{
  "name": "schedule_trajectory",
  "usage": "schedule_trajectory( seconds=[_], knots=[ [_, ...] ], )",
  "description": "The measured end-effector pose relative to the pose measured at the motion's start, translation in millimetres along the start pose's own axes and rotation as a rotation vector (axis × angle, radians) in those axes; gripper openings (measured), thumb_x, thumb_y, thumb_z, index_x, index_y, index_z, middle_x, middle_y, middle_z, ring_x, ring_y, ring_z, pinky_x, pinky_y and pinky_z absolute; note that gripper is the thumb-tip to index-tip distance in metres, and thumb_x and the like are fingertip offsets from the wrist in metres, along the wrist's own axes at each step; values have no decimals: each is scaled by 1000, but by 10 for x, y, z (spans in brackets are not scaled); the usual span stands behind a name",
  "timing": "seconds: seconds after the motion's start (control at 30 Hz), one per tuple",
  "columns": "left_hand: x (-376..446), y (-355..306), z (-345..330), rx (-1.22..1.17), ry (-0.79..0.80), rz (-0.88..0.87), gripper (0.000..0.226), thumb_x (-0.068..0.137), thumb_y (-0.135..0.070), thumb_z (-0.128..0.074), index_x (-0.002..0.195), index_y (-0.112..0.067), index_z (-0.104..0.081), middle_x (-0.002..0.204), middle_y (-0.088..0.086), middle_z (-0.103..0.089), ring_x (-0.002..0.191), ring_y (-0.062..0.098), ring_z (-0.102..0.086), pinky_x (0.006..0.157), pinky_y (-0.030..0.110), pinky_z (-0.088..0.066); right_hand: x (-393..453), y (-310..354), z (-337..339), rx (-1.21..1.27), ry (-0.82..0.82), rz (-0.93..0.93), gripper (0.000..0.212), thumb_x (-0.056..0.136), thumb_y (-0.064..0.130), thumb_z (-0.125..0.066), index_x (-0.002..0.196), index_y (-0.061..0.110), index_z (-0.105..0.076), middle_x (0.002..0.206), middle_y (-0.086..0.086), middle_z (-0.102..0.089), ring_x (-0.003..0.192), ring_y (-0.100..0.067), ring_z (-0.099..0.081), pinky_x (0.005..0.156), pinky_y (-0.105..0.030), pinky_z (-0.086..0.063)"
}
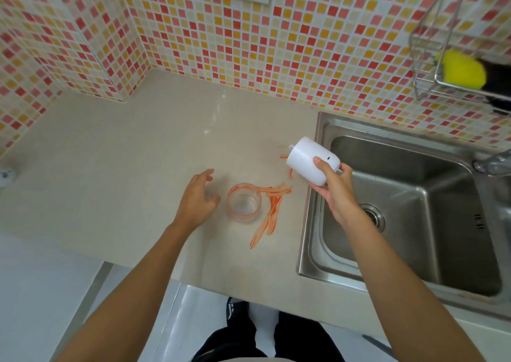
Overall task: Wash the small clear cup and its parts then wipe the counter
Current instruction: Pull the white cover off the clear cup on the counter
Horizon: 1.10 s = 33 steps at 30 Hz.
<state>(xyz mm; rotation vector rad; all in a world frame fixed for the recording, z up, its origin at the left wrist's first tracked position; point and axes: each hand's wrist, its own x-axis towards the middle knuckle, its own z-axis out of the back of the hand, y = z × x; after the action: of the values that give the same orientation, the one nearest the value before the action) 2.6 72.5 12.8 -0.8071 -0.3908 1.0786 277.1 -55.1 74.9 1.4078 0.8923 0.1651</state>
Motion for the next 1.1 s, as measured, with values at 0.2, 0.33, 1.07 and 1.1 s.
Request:
schedule_trajectory(
  seconds=[0.2,0.33,1.07,1.1],
  knots=[
    [569,-366,-12,86,-128,-82,45,92,-17,-58,135,-8,-48,128,12,-53,120,25,-50,101,29,-35,381,99,42,-36,80,-66,45,91,44,-60,128,24,-45,119,-3,-61,97,-17,-62,76,-30,-49],
    [908,-526,-130,187,-13,-150,44,97,-25,-50,138,-10,-46,140,9,-46,129,26,-43,108,35,-34,678,147,31,-12,146,-95,65,84,33,-74,134,17,-37,128,-10,-55,105,-24,-65,87,-38,-56],
    [1215,47,-411,412,110,-253,54,91,-36,-37,131,-5,-56,140,15,-51,129,34,-48,111,39,-32,1711,-106,-590,-579,30,311,88,63,28,-90,135,23,-40,130,6,-53,112,-7,-49,91,-24,-44],
    [1213,55,-419,402,107,-243,54,92,-36,-38,132,-6,-56,141,14,-51,131,33,-47,111,38,-32,1712,-114,-597,-585,31,314,89,63,28,-90,136,23,-40,132,5,-53,114,-9,-50,92,-25,-45]
  ],
)
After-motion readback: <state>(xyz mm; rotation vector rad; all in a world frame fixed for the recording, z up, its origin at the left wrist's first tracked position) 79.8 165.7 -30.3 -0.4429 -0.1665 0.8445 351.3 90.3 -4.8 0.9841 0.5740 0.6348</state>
